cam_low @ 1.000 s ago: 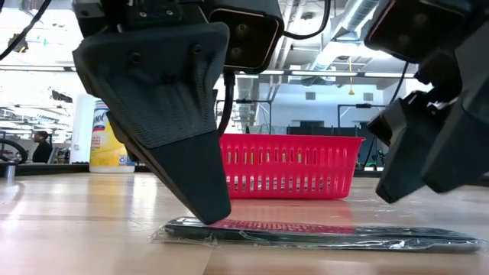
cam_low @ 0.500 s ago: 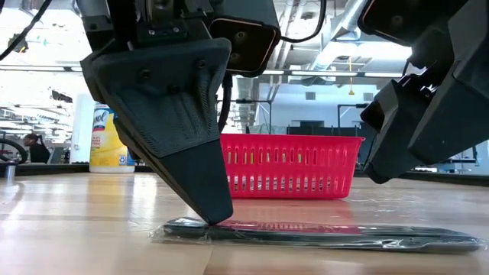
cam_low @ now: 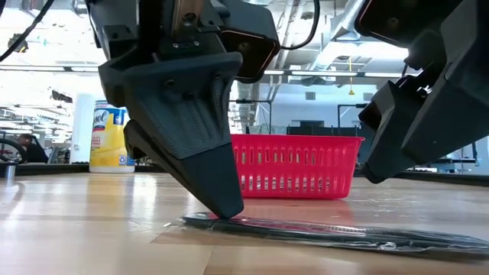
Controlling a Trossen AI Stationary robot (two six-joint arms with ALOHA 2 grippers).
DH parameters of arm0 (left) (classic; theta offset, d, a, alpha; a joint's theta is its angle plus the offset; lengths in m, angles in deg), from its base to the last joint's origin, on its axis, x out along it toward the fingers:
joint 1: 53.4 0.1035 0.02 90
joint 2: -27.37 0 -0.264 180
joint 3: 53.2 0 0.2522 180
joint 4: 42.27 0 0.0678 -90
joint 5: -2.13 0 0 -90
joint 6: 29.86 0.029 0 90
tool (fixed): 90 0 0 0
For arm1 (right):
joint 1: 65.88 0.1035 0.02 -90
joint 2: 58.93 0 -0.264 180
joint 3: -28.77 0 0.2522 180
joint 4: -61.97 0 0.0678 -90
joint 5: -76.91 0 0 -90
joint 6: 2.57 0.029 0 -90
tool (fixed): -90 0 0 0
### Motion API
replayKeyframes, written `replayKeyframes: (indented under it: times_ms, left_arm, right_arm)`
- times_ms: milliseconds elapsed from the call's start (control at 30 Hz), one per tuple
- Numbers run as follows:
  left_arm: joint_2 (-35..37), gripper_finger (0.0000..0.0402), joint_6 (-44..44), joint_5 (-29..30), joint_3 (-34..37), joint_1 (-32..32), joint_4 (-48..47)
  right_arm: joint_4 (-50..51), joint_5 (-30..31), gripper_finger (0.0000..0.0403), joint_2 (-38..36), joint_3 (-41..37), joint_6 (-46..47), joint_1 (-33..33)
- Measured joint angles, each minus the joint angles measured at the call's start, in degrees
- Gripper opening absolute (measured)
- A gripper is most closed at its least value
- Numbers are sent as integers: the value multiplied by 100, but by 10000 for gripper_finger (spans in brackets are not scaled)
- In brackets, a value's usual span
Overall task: Pick & Place Travel size toiletries
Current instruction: Put the black comb into the green basket
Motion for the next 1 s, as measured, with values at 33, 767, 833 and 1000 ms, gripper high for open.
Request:
replayKeyframes:
  times_ms: [33, 767, 833, 1000]
  left_arm:
    - [0, 0, -51, 13, 0, -2, -6]
    - [131, 0, -599, 964, 4, -459, 12]
    - [123, 0, -678, 935, 4, -495, 17]
    - [116, 0, -833, 948, 4, -594, 26]
  right_arm:
    - [0, 0, 170, 0, 0, 0, -8]
    - [13, -460, 129, 0, 75, 368, 49]
    - [36, -599, 111, -4, 147, 369, 79]
    - [725, -783, 41, -4, 409, 497, 81]
